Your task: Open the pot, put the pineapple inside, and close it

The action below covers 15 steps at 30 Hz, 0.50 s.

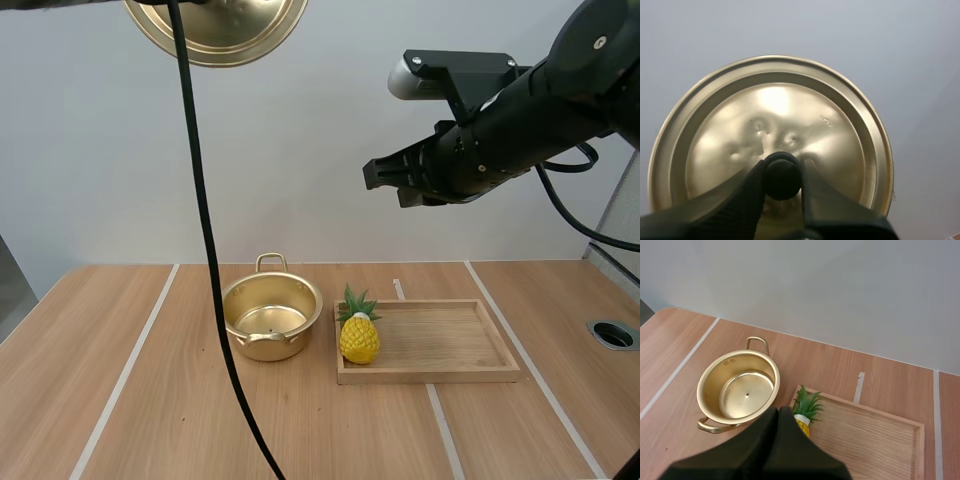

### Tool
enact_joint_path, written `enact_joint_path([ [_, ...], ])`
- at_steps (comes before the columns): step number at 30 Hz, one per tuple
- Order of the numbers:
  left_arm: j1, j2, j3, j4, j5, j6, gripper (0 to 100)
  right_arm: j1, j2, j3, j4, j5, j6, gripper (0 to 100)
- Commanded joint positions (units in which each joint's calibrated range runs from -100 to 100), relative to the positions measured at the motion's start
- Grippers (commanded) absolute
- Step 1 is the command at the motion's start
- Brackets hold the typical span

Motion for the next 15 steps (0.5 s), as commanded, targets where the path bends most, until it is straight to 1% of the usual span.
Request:
enact_joint_path([
  [1,-0.15,-0.48,-0.55,-0.38,-1.55,-0.62,0,-0.15,-0.32,-0.66,0.86,2.38,-0.57,0],
  [5,-0.15,-0.48,-0.55,-0.38,-1.55,-0.62,0,-0.15,-0.18,-0.66,1.48,8.20,-1.82,0],
  [15,-0.15,-0.48,-0.55,-0.38,-1.55,-0.62,0,-0.15,-0.18,-0.66,1.48,8.20,-2.02,0],
])
